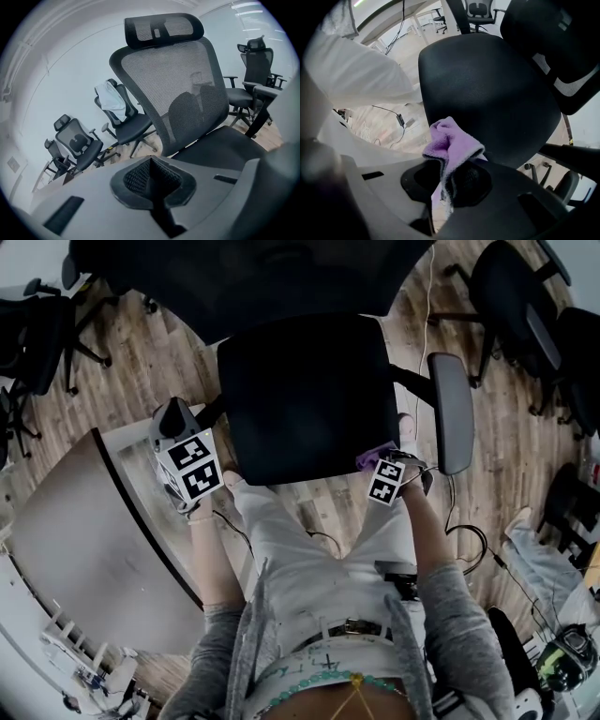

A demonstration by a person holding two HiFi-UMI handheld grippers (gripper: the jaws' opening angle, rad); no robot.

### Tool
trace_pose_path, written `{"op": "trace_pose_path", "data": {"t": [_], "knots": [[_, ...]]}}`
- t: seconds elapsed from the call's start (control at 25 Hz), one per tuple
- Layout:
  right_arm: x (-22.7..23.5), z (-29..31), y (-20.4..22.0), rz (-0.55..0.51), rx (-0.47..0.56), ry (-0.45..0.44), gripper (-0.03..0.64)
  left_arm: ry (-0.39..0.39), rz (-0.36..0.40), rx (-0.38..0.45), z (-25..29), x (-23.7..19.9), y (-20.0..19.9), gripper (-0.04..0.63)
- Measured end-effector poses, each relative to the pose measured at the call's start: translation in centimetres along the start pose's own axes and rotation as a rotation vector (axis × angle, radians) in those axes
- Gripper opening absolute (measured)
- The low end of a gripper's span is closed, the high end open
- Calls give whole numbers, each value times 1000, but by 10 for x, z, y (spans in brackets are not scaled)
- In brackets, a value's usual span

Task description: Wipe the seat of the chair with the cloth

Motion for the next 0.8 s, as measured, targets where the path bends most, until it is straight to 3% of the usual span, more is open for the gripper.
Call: {"op": "trace_pose_path", "data": {"t": [0.36,0.8], "knots": [[5,-14,-15,60,8,-37,48,-6,2,0,0,-2,3,6],[33,-53,-84,136,146,8,48,-41,23,3,-1,1,4,6]]}}
Point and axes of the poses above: the fingertips, and each gripper's own axes: z forward along the fingers, x to its right, y out of its underside, the point moved 5 cm from there along -z, backward along the fingers, and after that the axes turned 10 degrees about -z, right-handed, at the moved point
